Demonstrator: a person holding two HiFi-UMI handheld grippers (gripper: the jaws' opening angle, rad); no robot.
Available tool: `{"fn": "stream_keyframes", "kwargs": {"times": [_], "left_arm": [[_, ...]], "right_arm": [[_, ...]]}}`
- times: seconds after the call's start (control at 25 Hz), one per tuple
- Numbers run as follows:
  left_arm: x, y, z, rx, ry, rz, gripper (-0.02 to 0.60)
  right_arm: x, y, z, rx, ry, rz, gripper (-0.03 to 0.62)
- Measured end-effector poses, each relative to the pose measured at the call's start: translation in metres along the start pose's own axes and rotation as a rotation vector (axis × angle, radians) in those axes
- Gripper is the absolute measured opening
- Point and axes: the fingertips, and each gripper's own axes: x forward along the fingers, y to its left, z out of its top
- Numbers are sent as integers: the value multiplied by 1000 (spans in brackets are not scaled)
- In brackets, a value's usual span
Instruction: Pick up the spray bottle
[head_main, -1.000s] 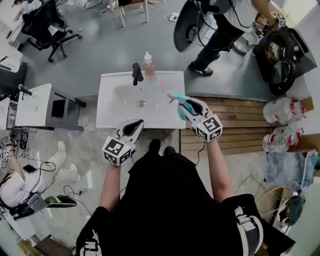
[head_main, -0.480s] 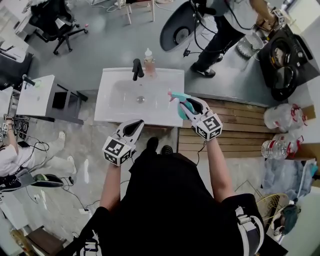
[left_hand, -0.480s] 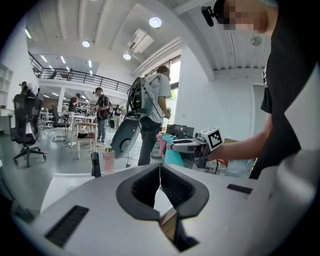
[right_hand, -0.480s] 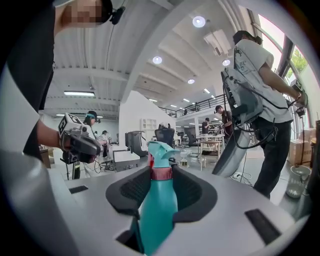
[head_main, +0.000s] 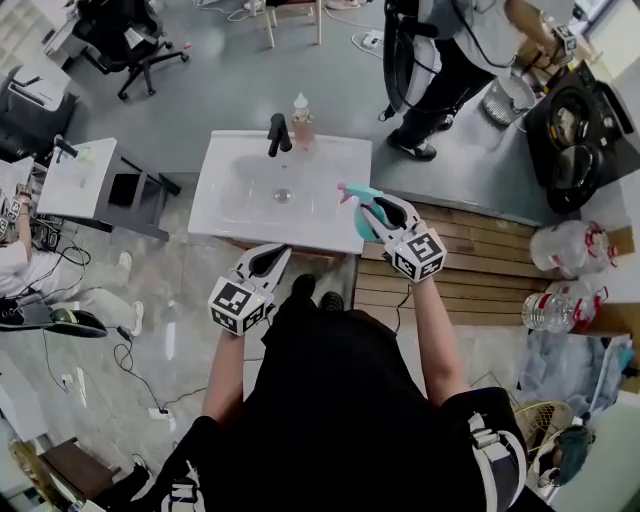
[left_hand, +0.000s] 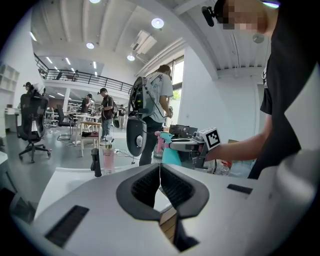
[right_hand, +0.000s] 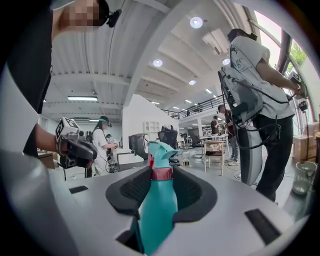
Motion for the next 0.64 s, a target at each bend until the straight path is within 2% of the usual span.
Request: {"fn": "stream_keyframes", "kwargs": {"times": [0.36, 0.64], "left_arm": [[3, -10, -12, -17, 20, 17, 25], [8, -6, -3, -9, 12, 30, 24]], "right_arm": [[-1, -3, -8, 11, 4, 24, 150], [0, -9, -10, 25, 1, 34, 150]]}}
